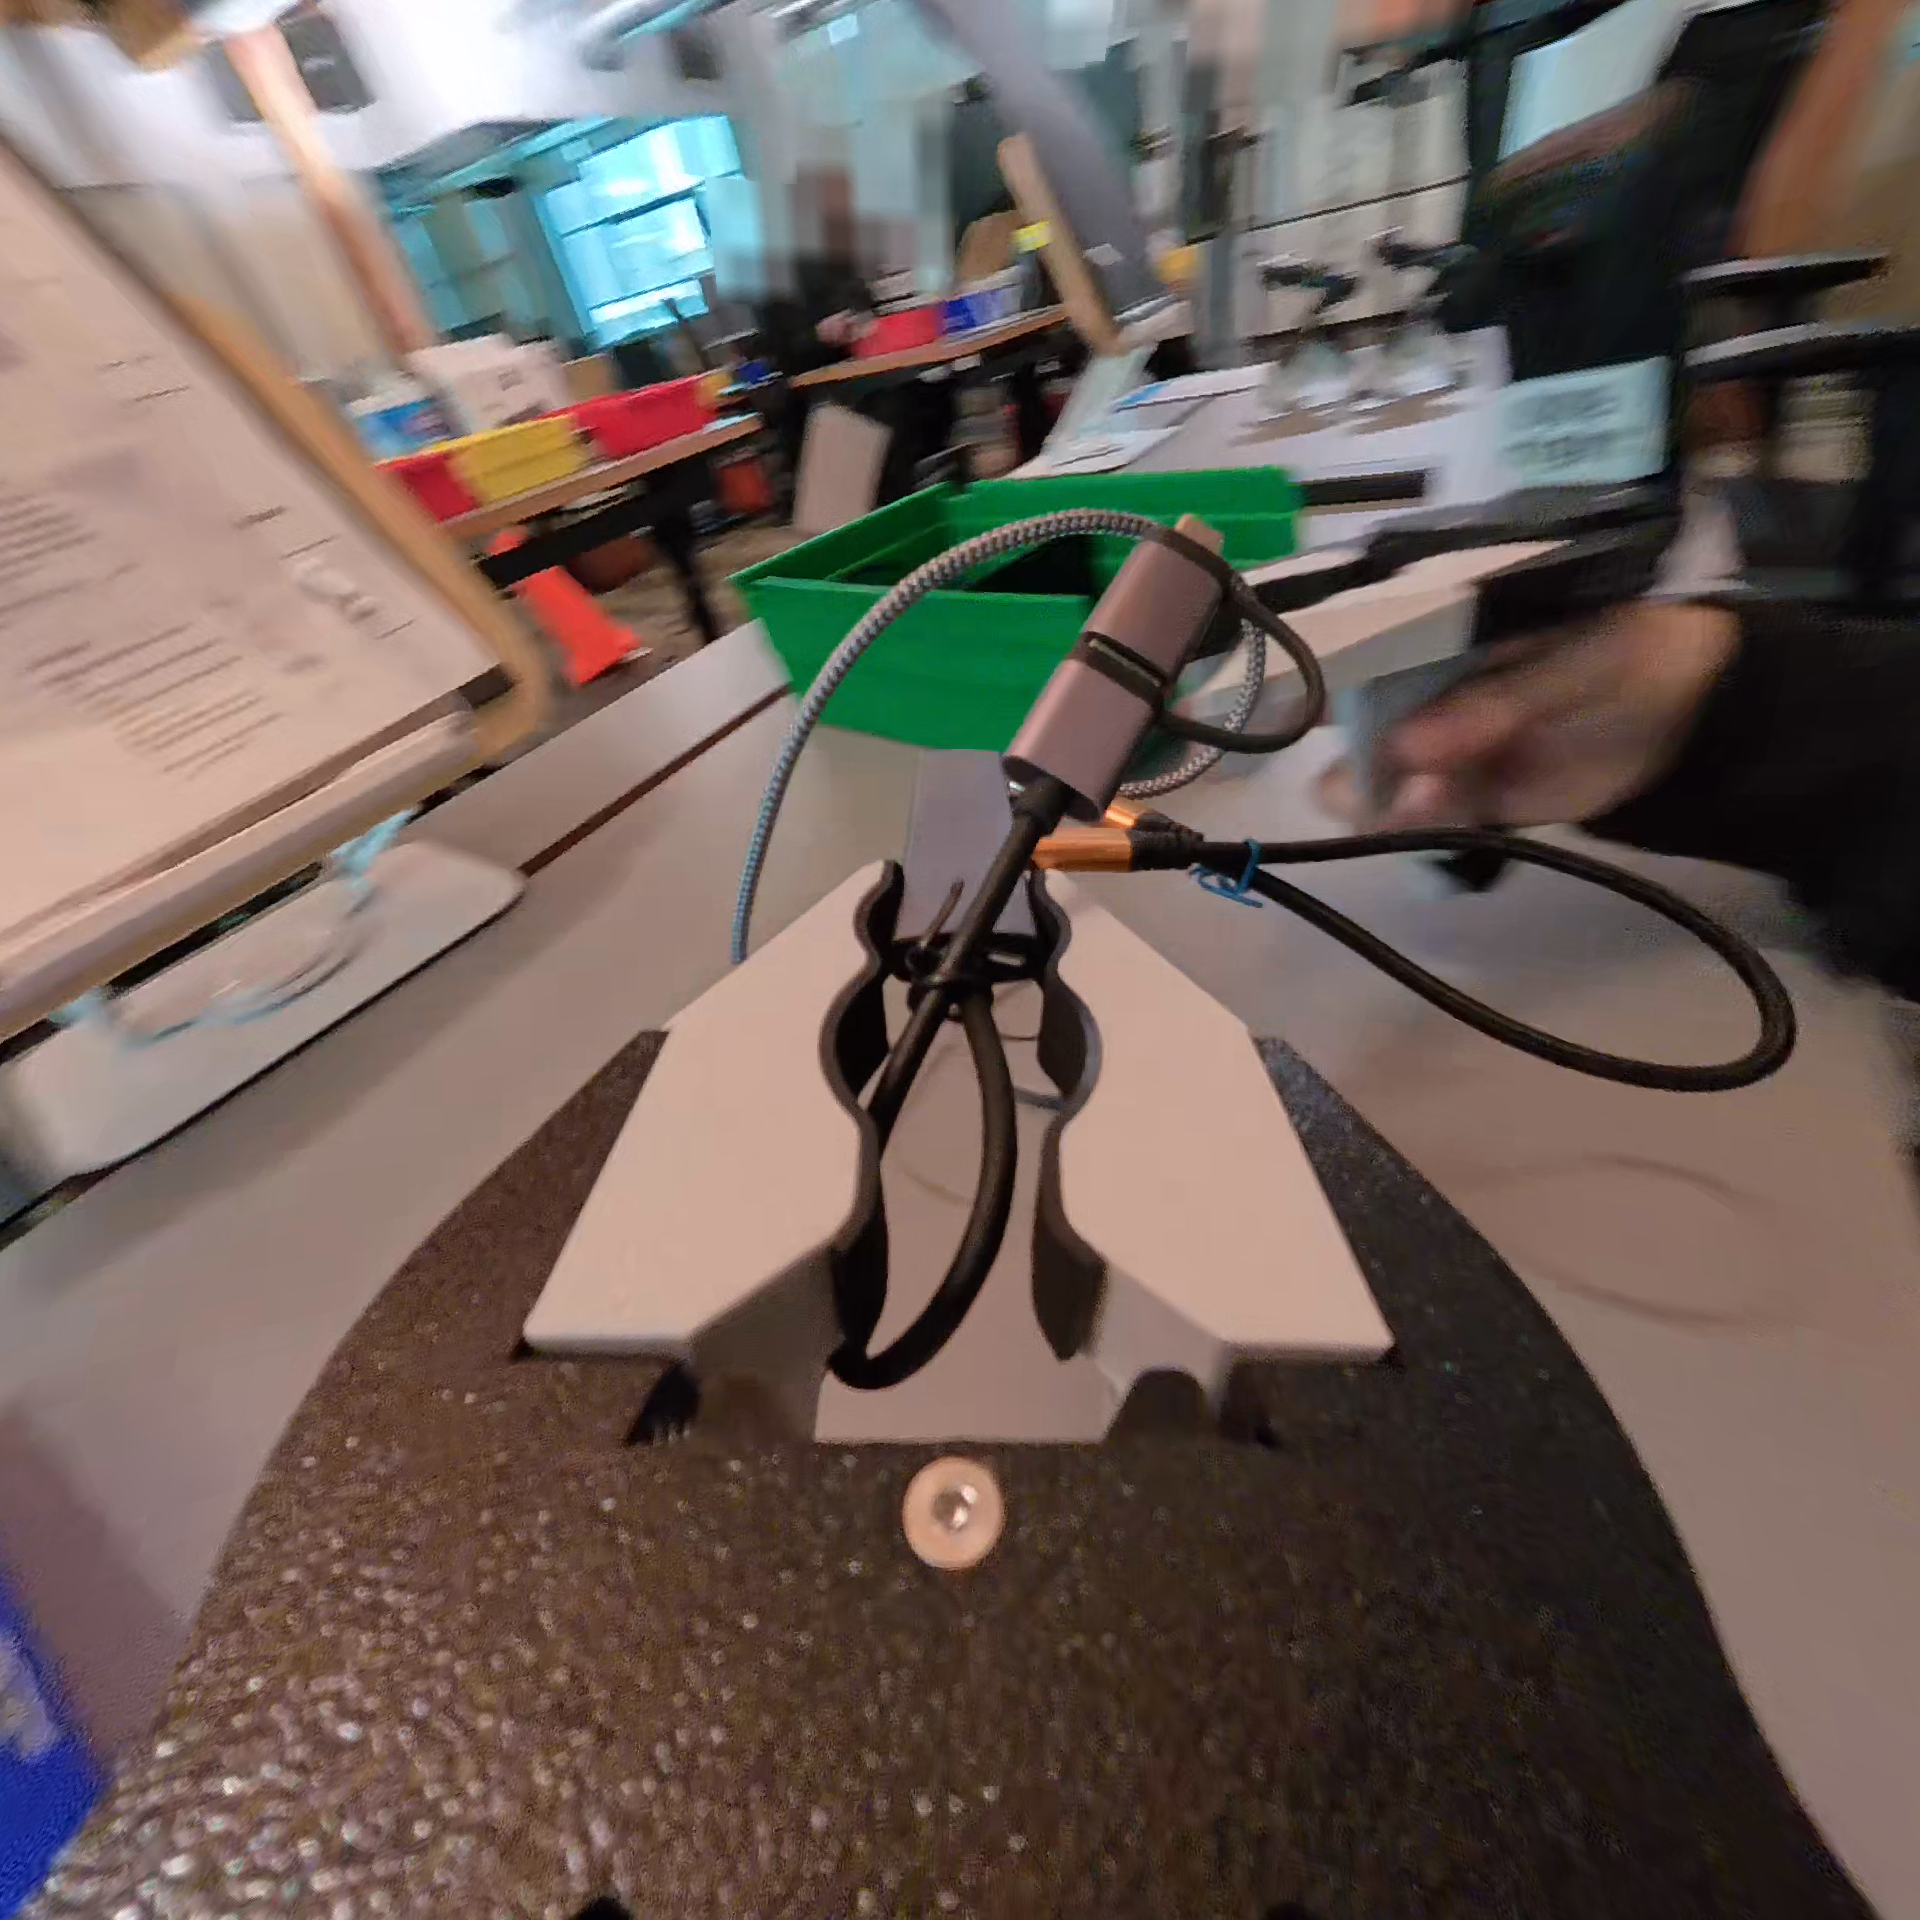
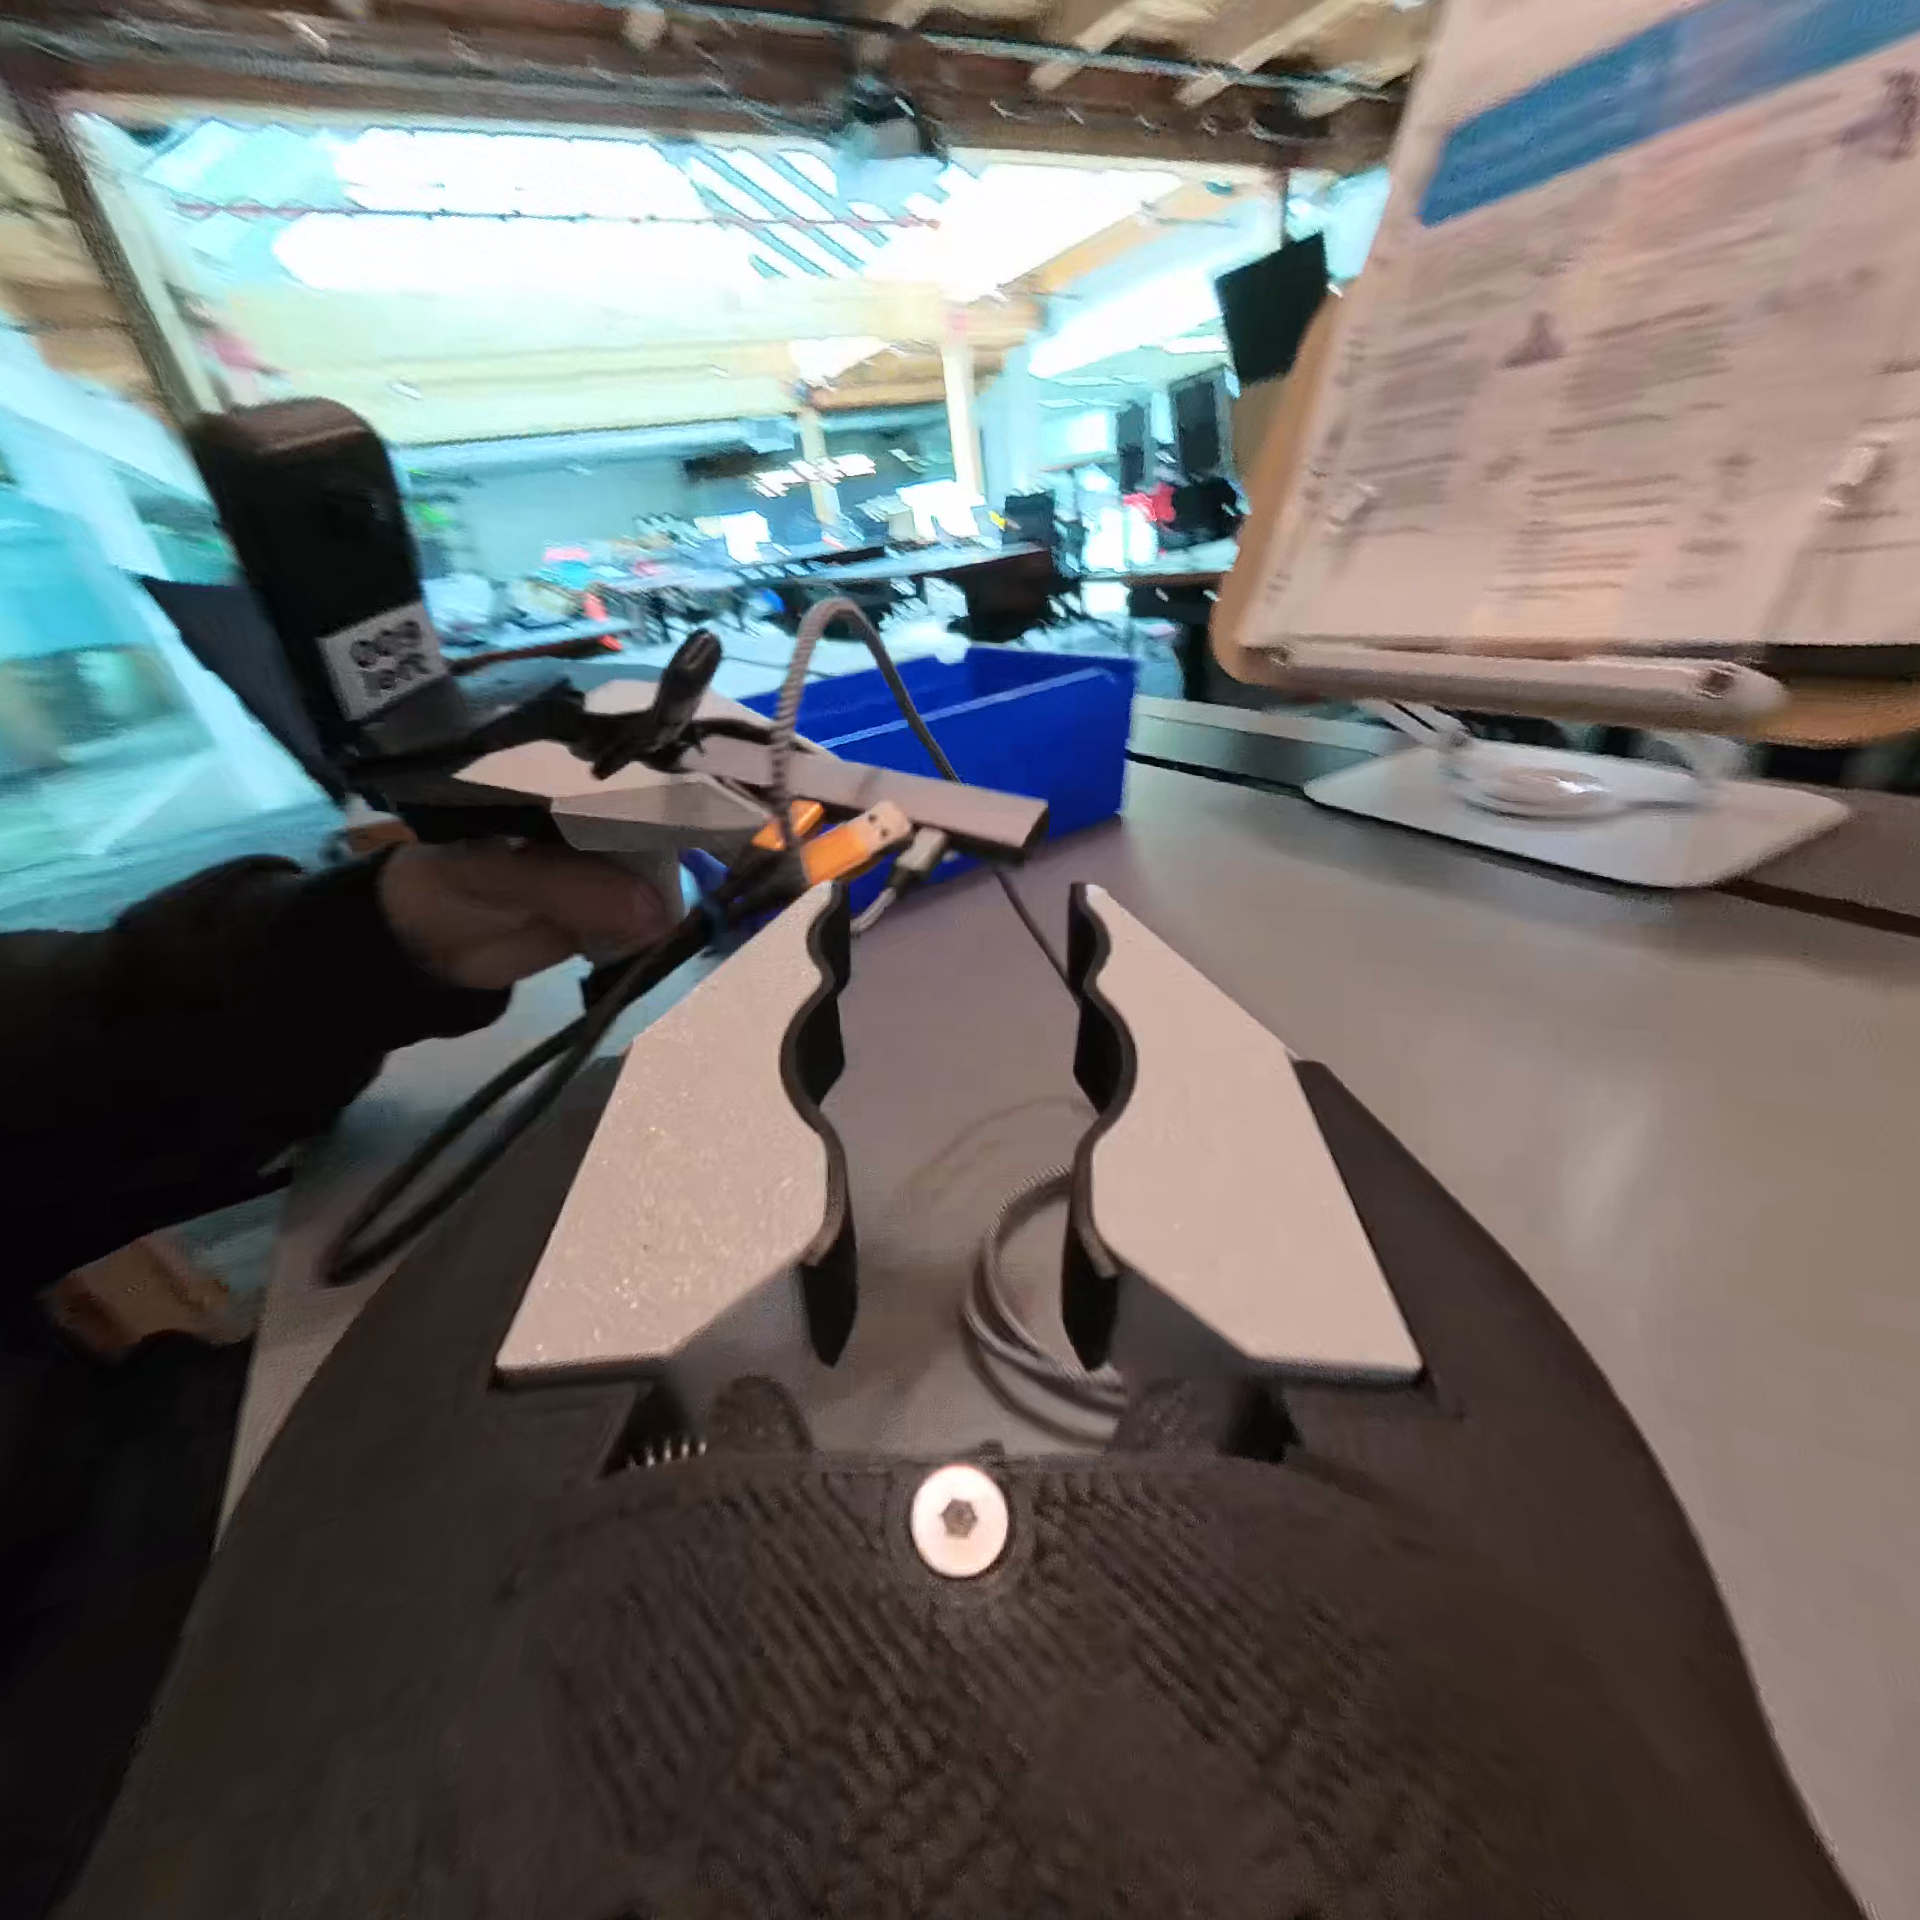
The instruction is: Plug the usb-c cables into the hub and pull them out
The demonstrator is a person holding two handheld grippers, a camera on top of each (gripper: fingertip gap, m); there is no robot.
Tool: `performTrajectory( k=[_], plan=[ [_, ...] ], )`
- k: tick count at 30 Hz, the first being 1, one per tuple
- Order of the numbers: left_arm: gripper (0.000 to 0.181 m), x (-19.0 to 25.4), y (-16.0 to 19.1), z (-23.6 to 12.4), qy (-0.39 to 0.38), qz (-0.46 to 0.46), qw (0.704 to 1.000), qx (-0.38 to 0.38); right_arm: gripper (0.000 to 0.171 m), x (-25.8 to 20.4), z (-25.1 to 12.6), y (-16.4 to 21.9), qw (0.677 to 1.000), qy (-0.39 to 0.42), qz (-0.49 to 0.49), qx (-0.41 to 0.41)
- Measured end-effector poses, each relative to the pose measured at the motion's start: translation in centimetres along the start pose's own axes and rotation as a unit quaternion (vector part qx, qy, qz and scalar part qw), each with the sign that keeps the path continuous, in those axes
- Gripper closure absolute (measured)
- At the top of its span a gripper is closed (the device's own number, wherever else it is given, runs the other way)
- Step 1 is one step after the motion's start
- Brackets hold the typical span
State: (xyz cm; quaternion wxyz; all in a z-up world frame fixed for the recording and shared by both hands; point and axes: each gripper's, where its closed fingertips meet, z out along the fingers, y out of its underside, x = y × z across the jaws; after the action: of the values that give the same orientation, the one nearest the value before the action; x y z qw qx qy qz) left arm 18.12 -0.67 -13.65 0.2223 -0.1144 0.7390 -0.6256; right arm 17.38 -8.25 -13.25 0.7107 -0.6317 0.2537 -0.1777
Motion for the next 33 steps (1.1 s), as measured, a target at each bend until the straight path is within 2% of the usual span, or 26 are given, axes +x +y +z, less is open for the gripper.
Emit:
performTrajectory(
  k=[3,6,8,11,15,18,22,27,29,33],
  plan=[
    [0.160,-3.2,0.6,0.4,-0.095,0.020,0.995,-0.010,0.123,-0.1,0.1,-0.5,0.999,0.028,-0.011,-0.028],
    [0.159,-4.3,0.6,1.7,-0.141,0.055,0.988,0.005,0.115,-1.0,1.4,-0.4,0.999,0.036,-0.014,-0.032],
    [0.160,-4.2,0.6,3.0,-0.144,0.049,0.988,0.025,0.113,-0.5,2.3,0.4,0.997,0.062,-0.032,-0.028],
    [0.160,-3.8,1.2,4.9,-0.146,0.017,0.988,0.045,0.121,1.1,2.8,1.7,0.991,0.109,-0.075,-0.024],
    [0.160,-4.0,1.0,6.2,-0.145,-0.006,0.988,0.055,0.134,2.8,3.4,1.1,0.985,0.142,-0.099,0.014],
    [0.160,-5.6,1.1,7.0,-0.146,-0.054,0.986,0.063,0.136,4.2,5.3,0.9,0.987,0.137,-0.087,0.014],
    [0.160,-8.4,1.1,7.4,-0.166,-0.065,0.982,0.067,0.140,6.2,8.4,0.5,0.989,0.132,-0.061,0.013],
    [0.160,-10.9,2.8,6.6,-0.177,-0.129,0.974,0.052,0.149,7.4,11.4,0.8,0.991,0.107,-0.083,-0.022],
    [0.160,-11.4,3.1,6.1,-0.185,-0.129,0.973,0.048,0.148,7.3,12.1,1.2,0.990,0.096,-0.100,-0.023],
    [0.160,-11.0,3.3,5.8,-0.179,-0.122,0.975,0.043,0.145,6.8,12.4,1.8,0.992,0.102,-0.074,0.016]
  ],
)
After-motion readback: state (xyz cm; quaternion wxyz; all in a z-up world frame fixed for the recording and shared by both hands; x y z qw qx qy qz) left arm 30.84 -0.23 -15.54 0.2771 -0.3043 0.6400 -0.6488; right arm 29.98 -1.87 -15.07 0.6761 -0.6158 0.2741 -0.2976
